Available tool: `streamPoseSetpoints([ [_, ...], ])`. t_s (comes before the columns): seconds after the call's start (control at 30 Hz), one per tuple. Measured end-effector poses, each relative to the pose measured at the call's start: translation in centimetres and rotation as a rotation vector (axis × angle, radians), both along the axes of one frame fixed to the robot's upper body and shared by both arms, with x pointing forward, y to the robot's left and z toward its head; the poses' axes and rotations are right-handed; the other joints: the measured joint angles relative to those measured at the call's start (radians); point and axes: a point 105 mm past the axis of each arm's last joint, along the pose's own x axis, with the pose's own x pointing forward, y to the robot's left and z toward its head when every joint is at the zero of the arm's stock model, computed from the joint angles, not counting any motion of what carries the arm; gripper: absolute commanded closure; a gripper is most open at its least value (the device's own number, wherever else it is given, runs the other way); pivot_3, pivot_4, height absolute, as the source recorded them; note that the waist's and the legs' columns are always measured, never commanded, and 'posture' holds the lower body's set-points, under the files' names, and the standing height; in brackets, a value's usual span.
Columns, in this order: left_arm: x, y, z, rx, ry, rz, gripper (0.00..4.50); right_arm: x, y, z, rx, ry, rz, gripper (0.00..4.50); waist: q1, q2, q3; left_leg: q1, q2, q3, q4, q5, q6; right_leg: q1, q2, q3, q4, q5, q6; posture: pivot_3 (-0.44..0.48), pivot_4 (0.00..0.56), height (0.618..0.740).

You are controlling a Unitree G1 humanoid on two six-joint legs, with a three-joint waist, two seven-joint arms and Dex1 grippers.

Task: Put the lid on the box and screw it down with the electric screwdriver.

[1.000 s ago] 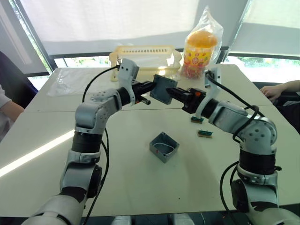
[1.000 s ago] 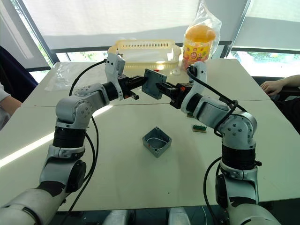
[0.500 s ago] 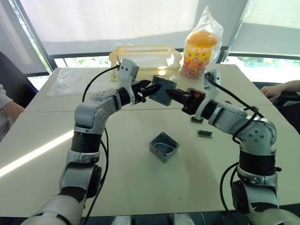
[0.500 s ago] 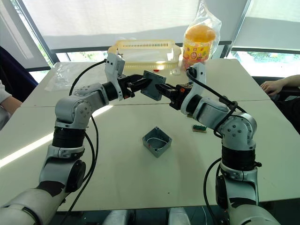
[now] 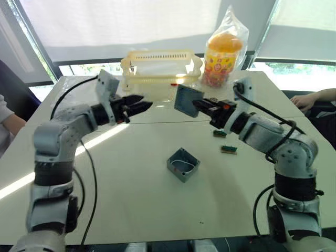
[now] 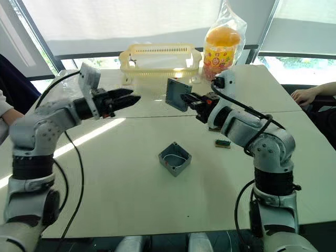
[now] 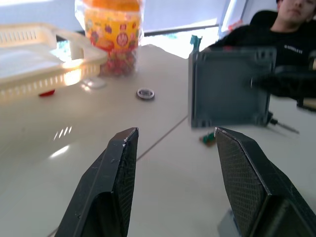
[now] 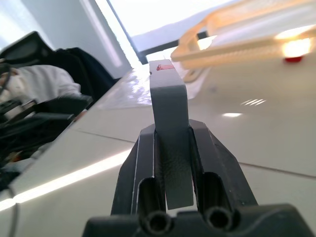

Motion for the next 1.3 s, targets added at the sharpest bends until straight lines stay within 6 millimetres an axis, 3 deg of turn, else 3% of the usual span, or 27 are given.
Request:
streamPoseSetpoints([
  [0.13, -2.0, 0.5, -2.2, 0.057, 0.064, -0.105, 2.01, -2.4, 0.5, -0.5, -0.409, -0.275, 0.019, 4.33, 0.001, -0.001, 0.0, 0.0, 0.0, 0.0, -0.003, 0.0, -0.001, 0.001, 0.0, 0.0, -0.003, 0.0, 0.0, 0.0, 0.15, 0.74],
  [0.3, -2.9, 0.1, -4.5, 0.127, 0.09, -0.191, 2.01, -5.2, 1.0, -3.7, -0.8, -0.579, 0.083, 4.33, 0.002, -0.001, 0.0, 0.001, 0.0, 0.001, -0.005, 0.002, -0.003, 0.001, 0.0, 0.0, -0.007, 0.0, 0.0, 0.0, 0.15, 0.74],
  [0.47, -3.2, -0.5, -4.5, 0.126, 0.133, -0.299, 2.01, -7.4, 1.4, -7.8, -1.138, -0.843, 0.171, 4.33, 0.002, -0.001, 0.0, 0.001, 0.0, 0.001, -0.005, 0.002, -0.004, 0.002, 0.0, 0.0, -0.007, 0.0, 0.0, 0.0, 0.15, 0.74],
  [0.57, -3.1, -0.9, -4.5, 0.131, 0.146, -0.354, 2.01, -7.8, 1.4, -10.0, -1.201, -0.884, 0.182, 4.33, 0.002, -0.001, 0.0, 0.001, 0.0, 0.001, -0.005, 0.002, -0.004, 0.002, 0.0, 0.0, -0.007, 0.0, 0.0, 0.0, 0.15, 0.74],
  [0.7, -2.2, -1.6, -4.6, 0.135, 0.143, -0.374, 2.01, -7.6, 1.6, -11.3, -1.241, -0.917, 0.148, 4.33, 0.001, -0.002, 0.0, 0.002, 0.0, 0.001, -0.005, 0.002, -0.004, 0.002, 0.0, 0.0, -0.007, 0.0, 0.0, 0.0, 0.15, 0.74],
  [1.03, -1.6, -2.3, -4.8, 0.128, 0.134, -0.382, 2.01, -6.8, 1.6, -13.6, -1.291, -0.915, 0.144, 4.33, 0.001, -0.002, 0.0, 0.002, 0.0, 0.0, -0.005, 0.003, -0.004, 0.003, 0.0, 0.0, -0.005, 0.0, 0.0, 0.0, 0.15, 0.74],
  [1.3, -1.5, -2.5, -4.9, 0.127, 0.133, -0.375, 2.01, -7.0, 2.2, -13.9, -1.274, -0.93, 0.154, 4.33, 0.001, -0.002, 0.0, 0.003, 0.0, 0.0, -0.004, 0.003, -0.004, 0.003, 0.0, 0.0, -0.001, 0.0, 0.0, 0.0, 0.15, 0.74],
])
